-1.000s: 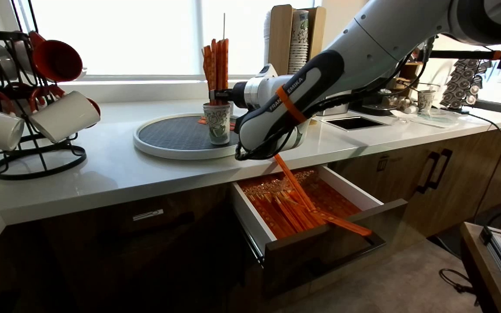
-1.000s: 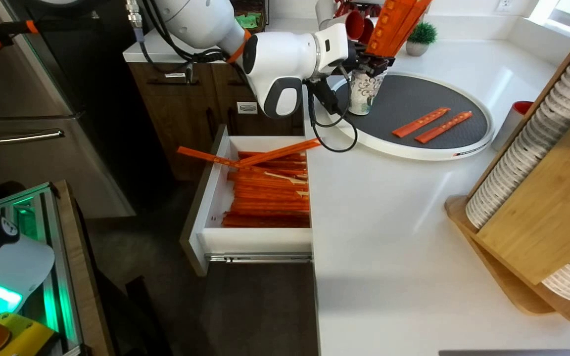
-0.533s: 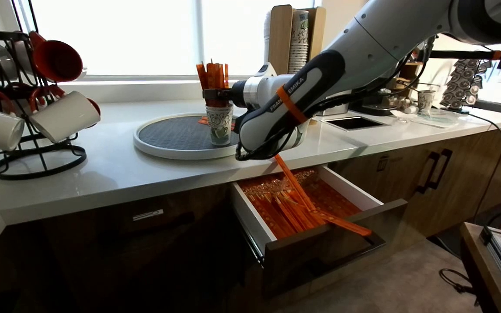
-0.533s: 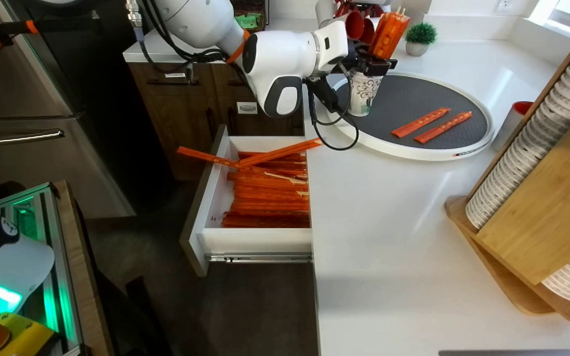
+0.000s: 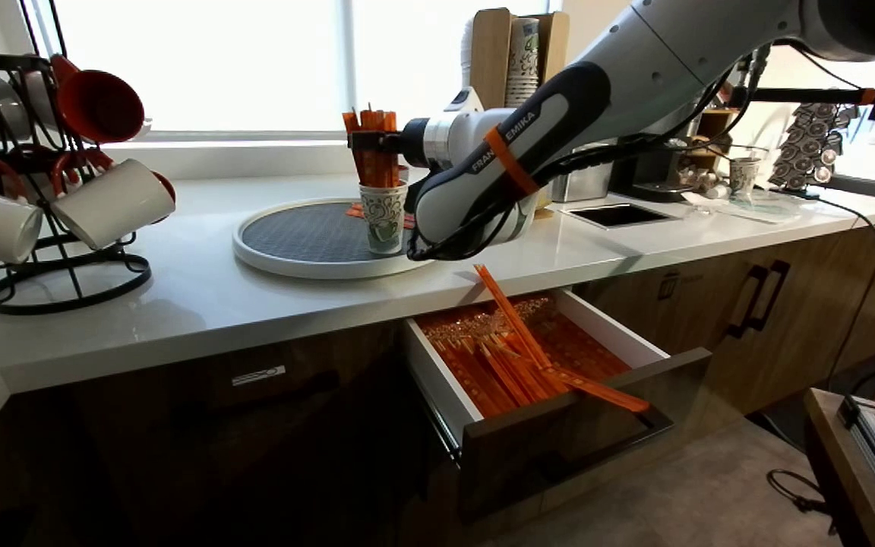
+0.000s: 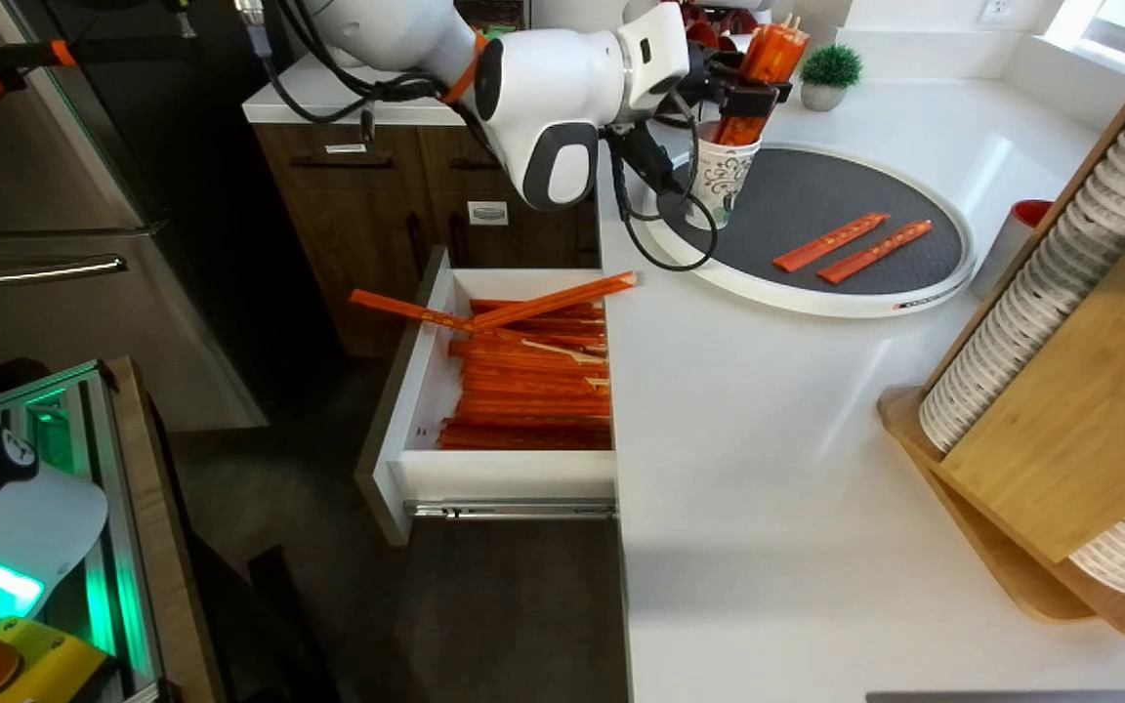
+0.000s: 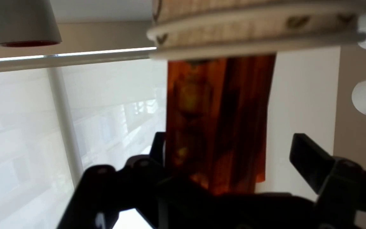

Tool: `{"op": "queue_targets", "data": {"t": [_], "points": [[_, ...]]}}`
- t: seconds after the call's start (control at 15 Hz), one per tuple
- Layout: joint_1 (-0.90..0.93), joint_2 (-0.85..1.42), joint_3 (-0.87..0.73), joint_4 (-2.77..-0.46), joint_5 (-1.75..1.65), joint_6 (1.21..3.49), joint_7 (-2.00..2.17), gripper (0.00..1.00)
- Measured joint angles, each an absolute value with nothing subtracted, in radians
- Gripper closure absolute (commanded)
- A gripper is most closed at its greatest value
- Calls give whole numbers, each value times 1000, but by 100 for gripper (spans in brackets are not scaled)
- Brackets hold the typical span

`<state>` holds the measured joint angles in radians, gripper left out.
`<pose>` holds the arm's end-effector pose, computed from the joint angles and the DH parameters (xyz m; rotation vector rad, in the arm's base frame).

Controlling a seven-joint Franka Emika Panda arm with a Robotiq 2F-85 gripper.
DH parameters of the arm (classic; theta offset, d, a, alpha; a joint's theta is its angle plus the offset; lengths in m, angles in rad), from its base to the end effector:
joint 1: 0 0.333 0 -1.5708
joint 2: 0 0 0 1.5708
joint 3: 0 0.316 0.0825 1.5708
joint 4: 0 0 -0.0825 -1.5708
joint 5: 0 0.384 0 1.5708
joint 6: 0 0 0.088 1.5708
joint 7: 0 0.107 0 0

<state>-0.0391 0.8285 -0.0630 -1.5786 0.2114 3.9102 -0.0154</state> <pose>0.7129 -0.0872 0.3367 2.1984 -0.3460 2.0684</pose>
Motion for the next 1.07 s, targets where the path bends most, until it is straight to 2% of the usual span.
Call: {"op": "queue_targets", "data": {"t": [0.6, 1.07], "points": [[3, 708, -117, -1685, 377, 3879, -158, 0], [105, 474, -154, -1882, 586, 3639, -338, 0]]}}
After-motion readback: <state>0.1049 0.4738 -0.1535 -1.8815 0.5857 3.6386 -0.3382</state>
